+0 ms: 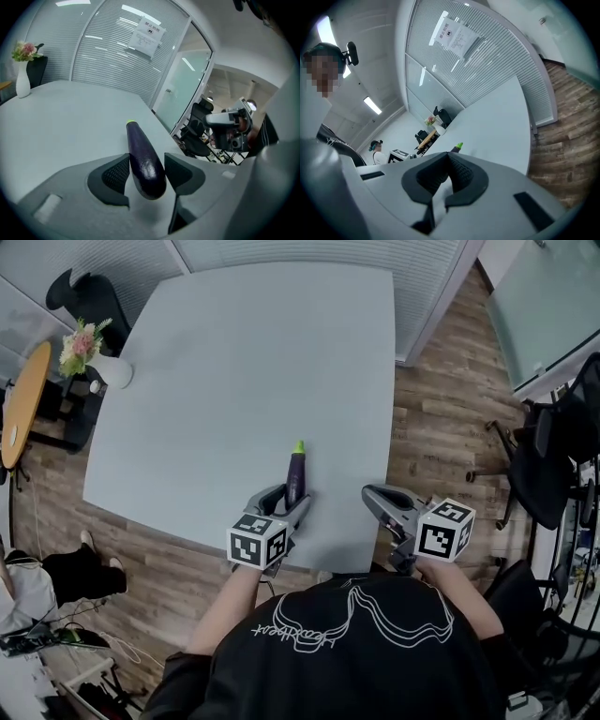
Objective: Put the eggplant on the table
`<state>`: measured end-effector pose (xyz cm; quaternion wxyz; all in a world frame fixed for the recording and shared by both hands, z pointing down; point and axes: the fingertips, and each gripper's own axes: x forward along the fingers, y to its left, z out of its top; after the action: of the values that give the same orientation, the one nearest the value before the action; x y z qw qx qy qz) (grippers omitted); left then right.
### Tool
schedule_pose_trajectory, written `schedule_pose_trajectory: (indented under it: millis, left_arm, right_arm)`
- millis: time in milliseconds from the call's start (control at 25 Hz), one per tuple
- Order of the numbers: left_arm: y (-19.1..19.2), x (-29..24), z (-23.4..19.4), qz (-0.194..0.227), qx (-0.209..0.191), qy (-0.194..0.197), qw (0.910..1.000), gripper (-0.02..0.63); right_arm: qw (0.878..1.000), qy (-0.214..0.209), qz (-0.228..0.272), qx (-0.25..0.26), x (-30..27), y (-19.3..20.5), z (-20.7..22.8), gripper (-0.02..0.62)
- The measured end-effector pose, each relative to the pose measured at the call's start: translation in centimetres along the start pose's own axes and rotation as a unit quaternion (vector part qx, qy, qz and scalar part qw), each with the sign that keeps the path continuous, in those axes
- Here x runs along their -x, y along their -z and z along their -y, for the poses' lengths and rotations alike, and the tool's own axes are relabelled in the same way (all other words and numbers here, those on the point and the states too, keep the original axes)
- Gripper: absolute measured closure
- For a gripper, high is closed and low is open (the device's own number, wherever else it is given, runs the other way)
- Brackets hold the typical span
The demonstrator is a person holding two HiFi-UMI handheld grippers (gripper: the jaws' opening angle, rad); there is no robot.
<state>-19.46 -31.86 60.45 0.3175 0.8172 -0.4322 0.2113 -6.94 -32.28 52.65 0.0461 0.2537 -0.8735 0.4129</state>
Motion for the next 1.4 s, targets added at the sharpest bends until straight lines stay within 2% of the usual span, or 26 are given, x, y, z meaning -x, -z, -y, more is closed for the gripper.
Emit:
schedule_pose_trajectory:
  millis: [240,520,760,1120,1240,1400]
  left_arm:
    - [2.0,-1.9,-1.8,-0.032,0.007,-0.007,0.9995,0.371]
    - [2.9,-2.4,-2.6,-0.043,0.037,0.005,0.9984,0.371]
    - [3.4,-3.0,-2.4,-0.048,0.045,0.011,0.9978,0.371]
    - [3.1,-3.0,-2.6,-0.033,0.054,0.005,0.998,0.354]
    - [2.7,-2.8,-3.0,-0.012,0.064,-0.011,0.9978,0.337]
    - [2.4,-2.0,-2.8,0.01,0.086,-0.013,0.9961,0.331]
  right_arm:
    - [1.0,0.009,0.005,-0.009,0.2,-0.1,0.5,0.586]
    - [1.0,0.022,0.001,-0.017,0.4,0.6,0.8,0.586]
    - [0.999,0.026,-0.004,-0.021,0.3,1.2,1.1,0.587]
    - [1.0,0.018,-0.01,-0.019,0.4,2.1,0.6,0.587]
    - [1.0,0.017,-0.008,-0.02,0.7,2.1,0.5,0.586]
    - [1.0,0.009,-0.004,-0.016,1.0,2.3,0.0,0.586]
